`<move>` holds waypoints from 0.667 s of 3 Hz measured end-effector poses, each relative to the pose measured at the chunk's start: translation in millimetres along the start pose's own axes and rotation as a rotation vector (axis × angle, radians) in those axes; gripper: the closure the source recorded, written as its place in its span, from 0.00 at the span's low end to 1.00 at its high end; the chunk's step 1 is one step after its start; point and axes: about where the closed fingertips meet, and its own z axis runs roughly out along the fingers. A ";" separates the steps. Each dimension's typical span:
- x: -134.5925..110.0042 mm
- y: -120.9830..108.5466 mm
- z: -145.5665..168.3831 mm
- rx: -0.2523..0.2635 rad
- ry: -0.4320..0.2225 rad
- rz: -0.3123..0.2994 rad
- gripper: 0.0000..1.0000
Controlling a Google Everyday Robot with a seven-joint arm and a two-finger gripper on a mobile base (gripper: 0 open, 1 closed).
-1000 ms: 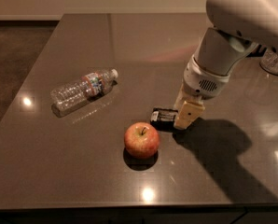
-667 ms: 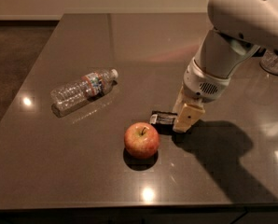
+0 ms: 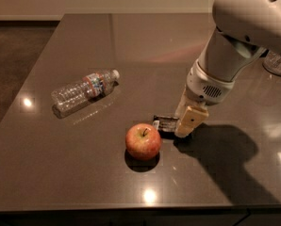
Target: Move rxbar chocolate near apple
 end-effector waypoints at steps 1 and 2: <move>-0.9 0.1 -0.1 0.003 -0.001 -0.001 0.00; -0.9 0.1 -0.1 0.004 -0.001 -0.001 0.00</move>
Offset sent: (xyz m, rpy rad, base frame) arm 0.0001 0.0007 0.0004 0.0002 -0.0036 0.0002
